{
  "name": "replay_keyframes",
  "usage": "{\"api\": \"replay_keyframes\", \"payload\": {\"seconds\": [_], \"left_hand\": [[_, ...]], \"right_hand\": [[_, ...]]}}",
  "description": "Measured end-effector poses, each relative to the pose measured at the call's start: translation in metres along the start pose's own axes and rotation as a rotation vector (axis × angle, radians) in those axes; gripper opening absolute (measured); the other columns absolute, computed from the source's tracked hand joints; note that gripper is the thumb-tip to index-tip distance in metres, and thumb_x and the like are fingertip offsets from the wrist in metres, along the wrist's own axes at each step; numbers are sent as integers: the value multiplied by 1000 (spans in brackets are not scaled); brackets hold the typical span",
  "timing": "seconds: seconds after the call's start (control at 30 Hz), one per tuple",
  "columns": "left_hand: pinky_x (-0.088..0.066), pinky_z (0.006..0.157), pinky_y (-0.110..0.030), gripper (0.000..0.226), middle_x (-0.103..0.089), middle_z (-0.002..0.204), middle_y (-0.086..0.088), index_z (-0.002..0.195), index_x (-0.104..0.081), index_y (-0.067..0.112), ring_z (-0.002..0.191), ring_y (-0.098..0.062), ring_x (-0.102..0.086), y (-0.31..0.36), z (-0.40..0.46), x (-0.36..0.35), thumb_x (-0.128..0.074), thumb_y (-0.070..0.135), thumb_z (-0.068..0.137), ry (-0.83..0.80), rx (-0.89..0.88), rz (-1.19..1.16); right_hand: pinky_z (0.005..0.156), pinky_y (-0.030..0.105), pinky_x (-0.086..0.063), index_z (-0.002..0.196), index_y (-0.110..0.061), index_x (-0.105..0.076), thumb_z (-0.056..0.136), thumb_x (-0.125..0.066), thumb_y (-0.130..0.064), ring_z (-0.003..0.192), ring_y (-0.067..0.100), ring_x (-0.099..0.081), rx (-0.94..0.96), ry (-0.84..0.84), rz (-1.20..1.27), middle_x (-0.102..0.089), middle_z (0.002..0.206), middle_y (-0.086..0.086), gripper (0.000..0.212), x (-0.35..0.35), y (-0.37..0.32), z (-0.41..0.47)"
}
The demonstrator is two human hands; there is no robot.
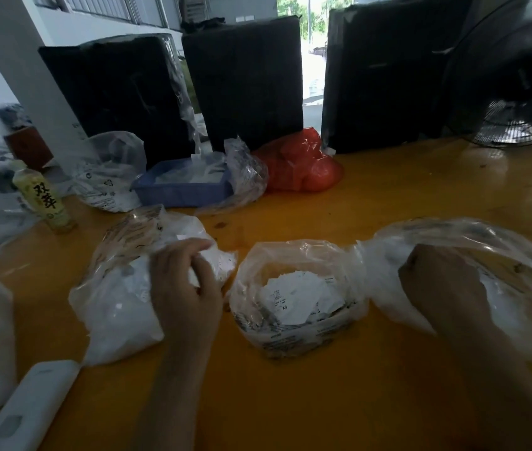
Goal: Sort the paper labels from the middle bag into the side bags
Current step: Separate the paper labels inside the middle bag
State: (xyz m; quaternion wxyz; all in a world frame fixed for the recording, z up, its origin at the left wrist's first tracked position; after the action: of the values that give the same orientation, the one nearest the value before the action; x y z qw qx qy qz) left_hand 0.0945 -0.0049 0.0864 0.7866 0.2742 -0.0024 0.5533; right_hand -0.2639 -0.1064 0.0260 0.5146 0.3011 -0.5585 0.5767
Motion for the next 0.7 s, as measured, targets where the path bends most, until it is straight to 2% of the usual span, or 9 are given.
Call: {"api": "replay_keyframes", "payload": {"seconds": [0.07,0.1,0.17,0.3,0.4,0.47,0.53,0.63,0.7], "left_hand": [[-46,75,-11,22,-72,98,-4,105,-71,5,83,-7,-65,12,-13,-23,-50,1,102,-164,81,-207],[-48,70,-10,23,-72,97,3,106,-71,9,79,-1,-64,16,-23,-36,-49,3,104,-276,159,-306],[-53,68,-16,25,-72,93,11,107,-72,17,81,-5,-67,21,-46,-61,-49,6,108,-496,329,-470],[-60,80,-29,27,-76,105,5,118,-70,20,91,-17,-73,30,-74,-86,-44,24,112,-717,538,-704],[-61,90,-33,43,-78,113,4,125,-69,22,101,-17,-75,29,-87,-98,-38,49,111,-868,662,-775],[-61,92,-32,53,-80,109,0,121,-73,19,102,-19,-77,26,-91,-102,-42,60,106,-898,743,-816],[-62,93,-35,50,-81,104,-3,115,-78,20,101,-20,-78,23,-90,-101,-53,62,100,-859,763,-821],[-63,94,-37,24,-81,103,2,114,-80,30,100,-16,-78,12,-90,-99,-63,42,101,-778,743,-756],[-63,90,-32,23,-81,106,2,109,-81,35,102,-17,-78,8,-93,-100,-59,30,107,-752,800,-795]], "right_hand": [[55,33,-52,86,-13,-62,100,-52,-24,53,16,-57,81,73,123,-59,65,-2,20,6,-11,-4],[53,32,-51,92,-14,-63,100,-54,-25,51,14,-57,121,106,188,-60,65,-5,16,9,-18,-9],[46,34,-52,102,-22,-61,101,-57,-29,47,13,-57,177,125,317,-61,67,-9,9,10,-33,-18],[49,27,-57,107,-26,-60,100,-59,-30,55,5,-62,344,70,519,-59,75,-15,8,0,-67,-35],[57,16,-54,113,-22,-64,98,-60,-28,61,3,-63,613,-15,424,-69,82,-7,17,-14,-103,-56],[61,27,-60,117,-19,-67,98,-60,-28,65,10,-68,784,15,355,-75,94,-1,22,-21,-118,-69],[64,31,-62,122,-22,-66,98,-55,-31,69,13,-71,861,23,354,-75,103,0,28,-25,-125,-75],[63,22,-59,122,-31,-63,97,-44,-44,69,4,-64,832,-29,437,-72,102,-6,34,-30,-122,-72],[61,15,-52,120,-35,-63,96,-43,-51,68,-1,-57,765,-38,485,-64,99,-13,35,-33,-117,-69]]}}
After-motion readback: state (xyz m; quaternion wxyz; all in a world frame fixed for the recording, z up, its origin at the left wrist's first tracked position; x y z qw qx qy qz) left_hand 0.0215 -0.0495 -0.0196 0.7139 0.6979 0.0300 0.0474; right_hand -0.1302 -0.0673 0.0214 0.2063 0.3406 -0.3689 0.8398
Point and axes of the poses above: each hand's wrist, its own z-axis towards the middle knuckle, its own x-axis out of the back of the hand, y = z × x, the point moved 8 cm from there along z, towards the middle knuckle
